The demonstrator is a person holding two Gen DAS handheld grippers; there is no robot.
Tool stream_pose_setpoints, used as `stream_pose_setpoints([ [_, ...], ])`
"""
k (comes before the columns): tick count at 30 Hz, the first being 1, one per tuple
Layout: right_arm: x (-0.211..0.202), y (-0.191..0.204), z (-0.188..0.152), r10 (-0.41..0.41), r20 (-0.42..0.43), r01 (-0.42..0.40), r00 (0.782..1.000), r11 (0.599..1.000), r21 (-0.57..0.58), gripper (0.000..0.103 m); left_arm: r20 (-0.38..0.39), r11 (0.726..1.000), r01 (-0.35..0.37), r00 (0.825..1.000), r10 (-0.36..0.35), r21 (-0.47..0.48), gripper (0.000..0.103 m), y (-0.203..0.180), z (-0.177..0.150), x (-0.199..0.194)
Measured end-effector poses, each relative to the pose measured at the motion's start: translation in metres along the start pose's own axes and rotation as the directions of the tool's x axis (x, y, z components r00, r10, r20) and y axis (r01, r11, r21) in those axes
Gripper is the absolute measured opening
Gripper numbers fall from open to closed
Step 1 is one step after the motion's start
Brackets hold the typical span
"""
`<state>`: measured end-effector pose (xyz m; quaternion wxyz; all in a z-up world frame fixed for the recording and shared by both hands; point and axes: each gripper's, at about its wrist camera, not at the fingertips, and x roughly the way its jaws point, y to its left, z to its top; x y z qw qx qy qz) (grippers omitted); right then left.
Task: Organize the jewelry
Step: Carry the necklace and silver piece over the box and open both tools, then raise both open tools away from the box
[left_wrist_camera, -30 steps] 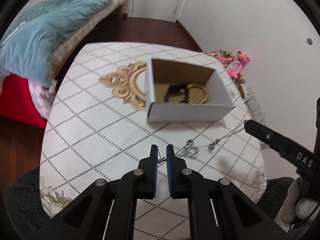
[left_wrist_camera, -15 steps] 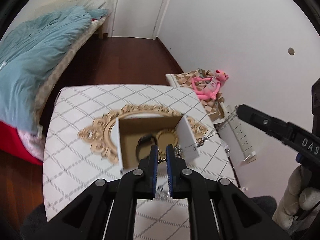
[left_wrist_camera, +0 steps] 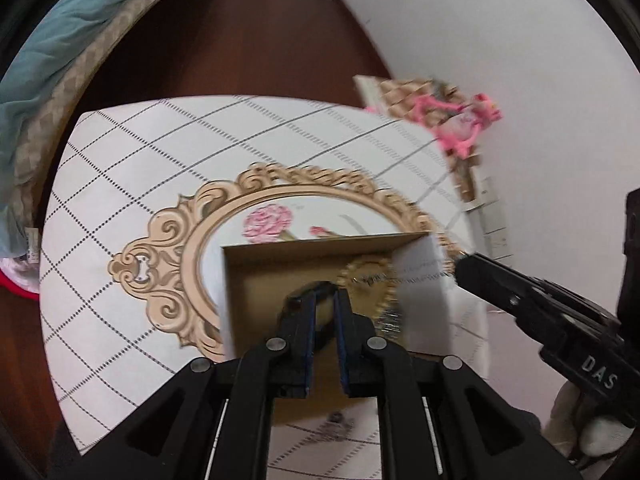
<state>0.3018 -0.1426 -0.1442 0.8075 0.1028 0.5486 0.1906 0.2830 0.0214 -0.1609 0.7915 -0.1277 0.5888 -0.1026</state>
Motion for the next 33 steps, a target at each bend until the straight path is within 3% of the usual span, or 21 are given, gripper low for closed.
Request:
stream_pose_setpoints([
  [2,0.008,-0.005,0.002,-0.016,-0.029,0.016,0.999,1.0,0.009,0.011,0.0,0.999,-0.04,0.999,0.04,0.003,0.02,0.003,0.003,0.002],
  [4,0.01,-0.008,0.001,-0.036,-0.029,0.037,0.999,0.999,0.006,0.018,0.021,0.997,-0.076,0.997,0.076,-0.009,0.076,0.007,0.004,-0.002],
  [5,0.009,-0.008,0.001,-0.048,-0.028,0.048,0.998,0.999,0.0,0.022,0.033,0.997,-0.08,0.996,0.08,-0.016,0.084,0.009,0.005,-0.005],
  [7,0.008,-0.008,-0.001,-0.063,-0.027,0.063,0.998,0.998,-0.006,0.045,0.063,0.996,-0.09,0.994,0.091,-0.028,0.085,0.013,0.005,-0.013],
  [10,0.004,-0.007,-0.006,-0.09,-0.022,0.09,0.996,0.996,-0.017,0.053,0.072,0.989,-0.144,0.987,0.146,-0.033,0.087,0.016,0.004,-0.02],
  [12,0.002,-0.005,-0.01,-0.12,-0.019,0.119,0.993,0.992,-0.029,0.057,0.078,0.983,-0.18,0.98,0.183,-0.033,0.099,0.018,0.003,-0.019],
  [16,0.003,-0.003,-0.023,-0.197,-0.025,0.195,0.98,0.979,-0.054,0.09,0.113,0.966,-0.257,0.959,0.258,-0.027,0.102,0.02,-0.007,-0.027],
  [19,0.009,-0.002,-0.038,-0.269,-0.036,0.265,0.963,0.961,-0.081,0.095,0.144,0.948,-0.315,0.938,0.317,-0.031,0.102,0.021,-0.021,-0.03],
  [24,0.018,-0.002,-0.059,-0.33,-0.05,0.323,0.943,0.941,-0.101,0.098,0.145,0.934,-0.355,0.923,0.356,-0.031,0.102,0.022,-0.041,-0.028],
  [33,0.017,-0.002,-0.072,-0.363,-0.041,0.358,0.931,0.928,-0.099,0.098,0.143,0.916,-0.399,0.906,0.399,-0.029,0.102,0.016,-0.063,-0.029],
])
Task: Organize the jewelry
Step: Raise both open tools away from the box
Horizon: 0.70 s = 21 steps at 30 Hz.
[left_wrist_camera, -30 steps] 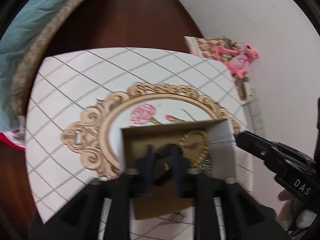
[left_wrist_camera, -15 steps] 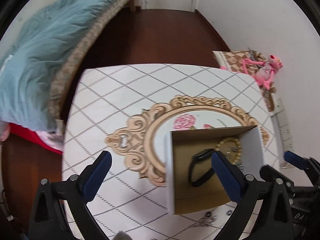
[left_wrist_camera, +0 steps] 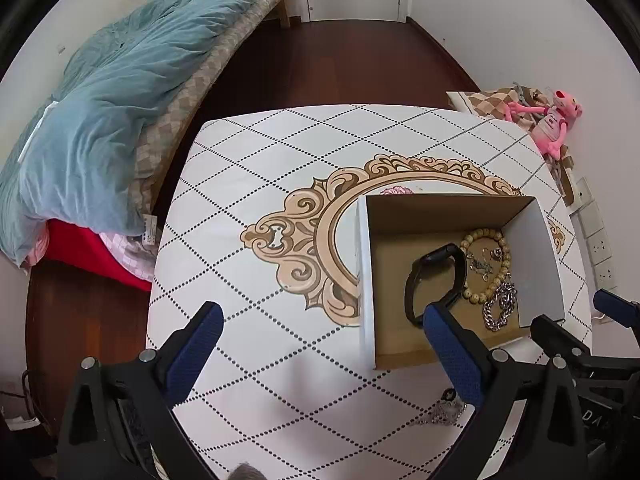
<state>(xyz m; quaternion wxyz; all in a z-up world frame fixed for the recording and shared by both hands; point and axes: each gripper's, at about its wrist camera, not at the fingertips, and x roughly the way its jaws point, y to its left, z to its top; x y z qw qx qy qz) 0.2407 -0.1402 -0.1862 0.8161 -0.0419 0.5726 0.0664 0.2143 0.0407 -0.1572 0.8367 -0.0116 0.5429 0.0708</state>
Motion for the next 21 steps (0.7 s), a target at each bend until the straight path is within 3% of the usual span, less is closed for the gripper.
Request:
stream_pose_setpoints([
  [5,-0.01,-0.003,-0.004,-0.008,0.019,0.008,1.0,1.0,0.007,0.098,-0.002,1.0,-0.014,1.0,0.014,-0.006,0.102,0.0,-0.007,-0.008],
  [16,-0.051,-0.006,-0.018,-0.034,0.106,0.033,0.994,0.999,0.009,0.098,0.074,0.998,-0.055,0.996,0.056,-0.017,0.102,0.002,-0.025,-0.05],
  [21,-0.079,-0.005,-0.028,-0.041,0.165,0.04,0.986,0.999,0.008,0.098,0.098,0.999,-0.038,0.994,0.041,-0.033,0.102,0.004,-0.034,-0.07],
])
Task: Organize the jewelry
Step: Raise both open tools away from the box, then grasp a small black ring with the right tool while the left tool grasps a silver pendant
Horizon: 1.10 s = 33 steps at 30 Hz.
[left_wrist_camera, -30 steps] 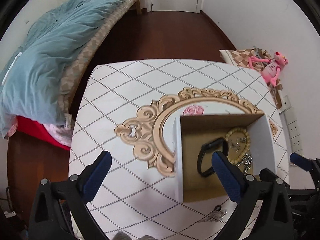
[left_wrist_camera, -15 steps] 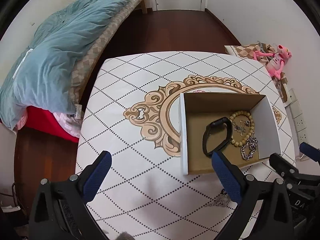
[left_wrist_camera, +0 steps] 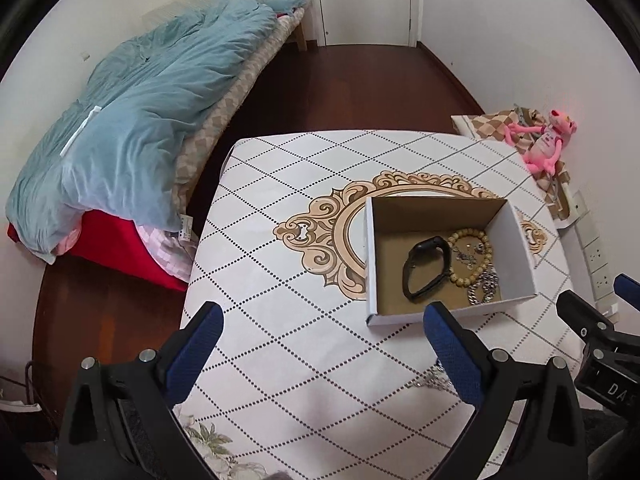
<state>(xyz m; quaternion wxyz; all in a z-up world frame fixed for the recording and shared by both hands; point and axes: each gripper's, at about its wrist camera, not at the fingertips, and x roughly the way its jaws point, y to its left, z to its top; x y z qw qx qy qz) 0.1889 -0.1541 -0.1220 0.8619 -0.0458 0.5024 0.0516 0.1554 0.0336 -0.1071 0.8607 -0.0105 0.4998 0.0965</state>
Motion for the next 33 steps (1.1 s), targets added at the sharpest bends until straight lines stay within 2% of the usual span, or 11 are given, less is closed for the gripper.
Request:
stream_pose_setpoints([
  [8,-0.043,0.0,-0.01,0.009,0.078,-0.009,0.997,1.0,0.0,0.098,0.054,1.0,0.017,0.998,-0.017,-0.002,0.102,0.002,-0.008,-0.035],
  [11,-0.049,-0.001,-0.016,0.024,0.076,-0.025,0.997,1.0,0.008,0.098,0.078,1.0,0.015,0.997,-0.014,-0.008,0.102,0.005,-0.012,-0.044],
  [15,-0.026,-0.001,-0.036,0.042,0.02,-0.042,0.999,0.999,0.017,0.098,0.072,1.0,-0.019,0.997,0.02,-0.012,0.102,0.007,-0.026,-0.033],
  [20,0.039,-0.002,-0.072,0.112,-0.08,-0.106,0.991,0.992,0.066,0.097,-0.025,0.998,-0.067,0.997,0.067,0.001,0.102,0.003,-0.055,0.014],
  [21,0.047,-0.003,-0.077,0.124,-0.084,-0.118,0.989,0.99,0.072,0.094,-0.043,0.998,-0.07,0.997,0.07,0.001,0.102,0.002,-0.06,0.022],
  [24,0.075,0.001,-0.09,0.142,-0.101,-0.134,0.985,0.988,0.077,0.071,-0.088,0.996,-0.086,0.992,0.086,0.006,0.102,0.003,-0.072,0.045],
  [26,0.09,0.006,-0.094,0.148,-0.103,-0.141,0.984,0.987,0.073,0.066,-0.11,0.995,-0.101,0.989,0.101,0.01,0.102,0.004,-0.077,0.058],
  [28,0.096,0.009,-0.097,0.149,-0.093,-0.144,0.984,0.988,0.062,0.057,-0.122,0.994,-0.109,0.986,0.11,0.014,0.102,0.005,-0.08,0.065],
  [33,0.104,0.023,-0.101,0.124,-0.051,-0.123,0.991,0.992,0.013,0.05,-0.139,0.994,-0.108,0.984,0.11,0.02,0.102,0.005,-0.083,0.076],
])
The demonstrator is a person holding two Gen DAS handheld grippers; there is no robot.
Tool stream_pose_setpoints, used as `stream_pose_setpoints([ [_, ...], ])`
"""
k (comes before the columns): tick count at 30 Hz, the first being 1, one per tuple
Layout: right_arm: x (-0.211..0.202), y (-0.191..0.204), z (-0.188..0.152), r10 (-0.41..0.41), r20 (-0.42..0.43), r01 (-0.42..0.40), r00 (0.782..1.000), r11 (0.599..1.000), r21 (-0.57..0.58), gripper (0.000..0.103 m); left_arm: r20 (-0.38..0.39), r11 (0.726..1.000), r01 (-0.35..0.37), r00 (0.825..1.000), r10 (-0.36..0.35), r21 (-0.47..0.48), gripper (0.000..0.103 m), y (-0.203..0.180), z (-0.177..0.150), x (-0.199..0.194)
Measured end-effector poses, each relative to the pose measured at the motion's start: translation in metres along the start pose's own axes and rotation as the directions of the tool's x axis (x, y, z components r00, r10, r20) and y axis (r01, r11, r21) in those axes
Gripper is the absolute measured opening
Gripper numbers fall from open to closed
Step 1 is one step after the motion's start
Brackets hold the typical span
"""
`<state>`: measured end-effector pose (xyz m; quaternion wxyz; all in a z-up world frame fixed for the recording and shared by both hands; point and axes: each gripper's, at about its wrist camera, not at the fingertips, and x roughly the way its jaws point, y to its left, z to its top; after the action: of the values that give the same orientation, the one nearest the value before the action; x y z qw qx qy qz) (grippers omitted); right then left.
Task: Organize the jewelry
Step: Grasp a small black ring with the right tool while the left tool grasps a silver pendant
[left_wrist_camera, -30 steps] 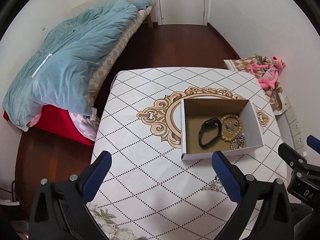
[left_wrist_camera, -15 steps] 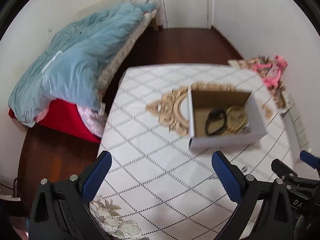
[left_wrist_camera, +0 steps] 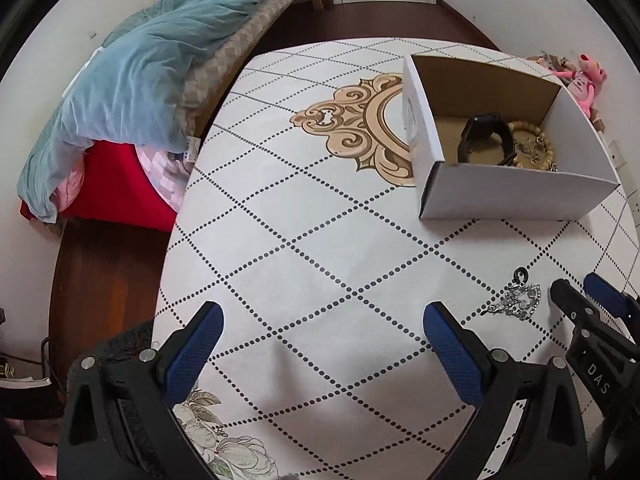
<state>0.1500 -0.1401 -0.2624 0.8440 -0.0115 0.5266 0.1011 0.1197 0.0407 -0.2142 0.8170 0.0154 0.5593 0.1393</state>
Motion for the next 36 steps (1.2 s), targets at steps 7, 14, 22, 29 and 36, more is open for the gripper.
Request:
stream_pose_setpoints([
  [7,-0.002,-0.003,-0.002,-0.045,0.025,0.045,0.999,0.999,-0.015,0.013,-0.016,0.998,0.06,0.998,-0.059,0.03,0.102,-0.02,-0.003,0.003],
  [14,-0.016,-0.045,-0.013,-0.054,0.012,0.052,0.998,0.993,0.11,0.013,-0.031,0.97,0.223,0.975,-0.221,0.093,0.102,-0.064,-0.008,0.003],
  [22,-0.02,-0.066,-0.022,-0.062,0.007,0.06,0.998,0.983,0.176,0.013,-0.054,0.942,0.27,0.963,-0.265,0.199,0.061,-0.111,-0.008,0.009],
  [29,-0.021,-0.07,-0.022,-0.056,0.01,0.053,0.998,0.98,0.192,0.013,-0.034,0.921,0.318,0.947,-0.319,0.227,0.009,-0.119,-0.001,0.005],
  [36,-0.027,-0.071,-0.02,-0.038,0.027,0.031,0.999,0.978,0.207,0.013,-0.035,0.901,0.383,0.922,-0.385,0.203,0.006,-0.109,0.002,-0.003],
])
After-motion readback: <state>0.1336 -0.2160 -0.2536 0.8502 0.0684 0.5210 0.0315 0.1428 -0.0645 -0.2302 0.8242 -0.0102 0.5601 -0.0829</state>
